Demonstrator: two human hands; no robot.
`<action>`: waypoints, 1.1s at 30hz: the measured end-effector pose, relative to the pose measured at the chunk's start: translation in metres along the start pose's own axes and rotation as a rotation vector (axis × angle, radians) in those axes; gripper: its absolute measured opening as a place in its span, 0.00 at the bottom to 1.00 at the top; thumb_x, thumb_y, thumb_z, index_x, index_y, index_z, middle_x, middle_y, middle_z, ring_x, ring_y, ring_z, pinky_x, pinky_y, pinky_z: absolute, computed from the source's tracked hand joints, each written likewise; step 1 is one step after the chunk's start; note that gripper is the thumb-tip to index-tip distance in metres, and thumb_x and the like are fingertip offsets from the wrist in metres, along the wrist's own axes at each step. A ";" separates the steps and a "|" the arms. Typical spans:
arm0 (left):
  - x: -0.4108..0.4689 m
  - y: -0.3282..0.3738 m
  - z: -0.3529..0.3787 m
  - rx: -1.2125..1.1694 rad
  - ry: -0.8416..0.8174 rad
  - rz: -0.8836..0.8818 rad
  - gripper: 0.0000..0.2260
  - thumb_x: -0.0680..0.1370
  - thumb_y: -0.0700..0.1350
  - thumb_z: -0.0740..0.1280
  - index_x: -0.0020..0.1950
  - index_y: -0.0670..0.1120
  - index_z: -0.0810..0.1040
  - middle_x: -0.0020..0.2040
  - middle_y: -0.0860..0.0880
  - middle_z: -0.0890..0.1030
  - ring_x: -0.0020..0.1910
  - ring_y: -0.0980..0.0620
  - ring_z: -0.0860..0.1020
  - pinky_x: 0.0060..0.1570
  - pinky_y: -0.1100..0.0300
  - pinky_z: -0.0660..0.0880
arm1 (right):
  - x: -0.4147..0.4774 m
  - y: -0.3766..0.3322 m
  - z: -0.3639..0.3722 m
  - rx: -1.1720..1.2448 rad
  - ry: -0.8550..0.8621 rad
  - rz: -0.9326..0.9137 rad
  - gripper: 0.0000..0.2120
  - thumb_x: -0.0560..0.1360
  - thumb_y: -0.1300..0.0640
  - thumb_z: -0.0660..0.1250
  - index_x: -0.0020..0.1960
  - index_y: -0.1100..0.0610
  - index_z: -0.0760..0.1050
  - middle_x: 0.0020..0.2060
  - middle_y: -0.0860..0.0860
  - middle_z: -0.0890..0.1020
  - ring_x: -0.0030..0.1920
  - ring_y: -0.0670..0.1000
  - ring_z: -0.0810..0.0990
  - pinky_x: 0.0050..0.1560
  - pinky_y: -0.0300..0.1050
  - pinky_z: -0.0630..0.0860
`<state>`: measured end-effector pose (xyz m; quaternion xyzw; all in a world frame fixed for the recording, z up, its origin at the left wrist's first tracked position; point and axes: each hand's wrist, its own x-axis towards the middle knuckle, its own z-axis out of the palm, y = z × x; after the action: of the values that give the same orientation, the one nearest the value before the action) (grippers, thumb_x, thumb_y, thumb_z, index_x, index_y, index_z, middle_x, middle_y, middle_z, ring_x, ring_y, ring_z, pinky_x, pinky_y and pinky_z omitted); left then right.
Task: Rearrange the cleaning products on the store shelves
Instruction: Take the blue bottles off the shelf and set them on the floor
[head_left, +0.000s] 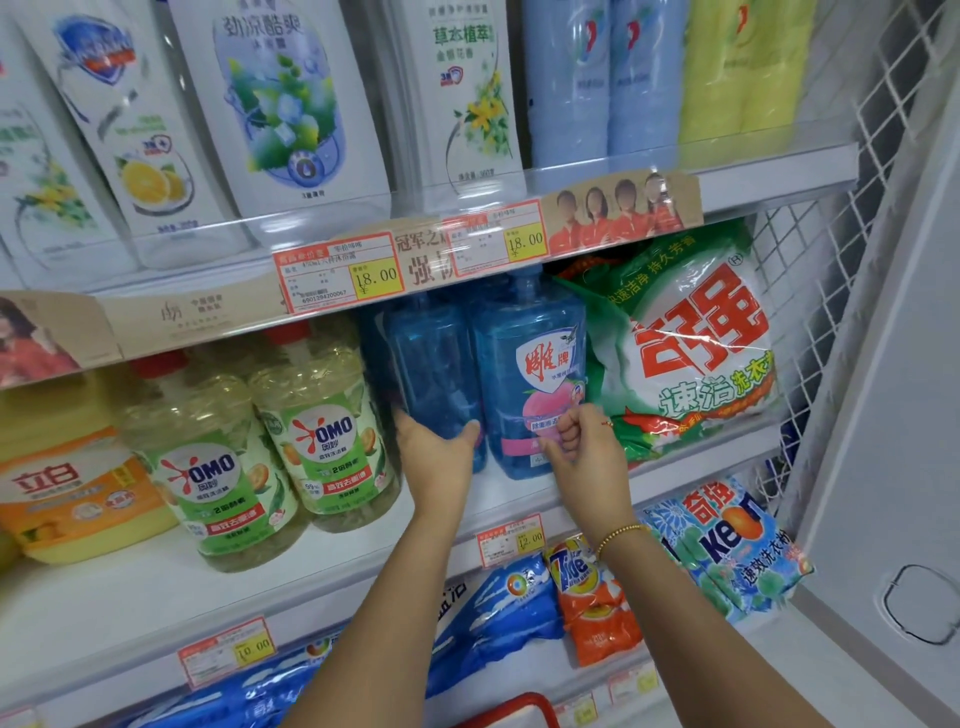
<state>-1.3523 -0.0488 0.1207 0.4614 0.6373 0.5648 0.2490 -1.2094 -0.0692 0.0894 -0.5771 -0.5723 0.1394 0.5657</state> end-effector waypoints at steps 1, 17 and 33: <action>0.002 0.003 0.002 0.008 0.001 0.005 0.40 0.67 0.42 0.78 0.73 0.39 0.60 0.70 0.41 0.70 0.68 0.43 0.70 0.66 0.53 0.69 | -0.001 0.002 0.000 -0.002 -0.003 0.000 0.10 0.74 0.61 0.70 0.43 0.55 0.68 0.38 0.45 0.72 0.37 0.42 0.72 0.40 0.41 0.74; -0.013 0.007 -0.024 0.125 -0.003 0.075 0.38 0.65 0.47 0.79 0.69 0.43 0.64 0.63 0.45 0.76 0.60 0.44 0.77 0.51 0.59 0.72 | 0.006 0.001 -0.005 0.030 -0.078 0.061 0.13 0.73 0.62 0.71 0.41 0.56 0.66 0.35 0.47 0.71 0.33 0.43 0.70 0.37 0.38 0.71; 0.009 0.008 -0.046 0.094 -0.189 -0.002 0.40 0.51 0.47 0.81 0.61 0.47 0.73 0.57 0.49 0.81 0.55 0.48 0.79 0.58 0.47 0.76 | 0.005 -0.001 -0.005 -0.048 -0.079 0.051 0.11 0.74 0.62 0.70 0.42 0.57 0.66 0.36 0.48 0.72 0.34 0.42 0.71 0.38 0.40 0.71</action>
<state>-1.3923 -0.0637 0.1412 0.5232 0.6373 0.4878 0.2867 -1.2041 -0.0679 0.0943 -0.5990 -0.5824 0.1625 0.5250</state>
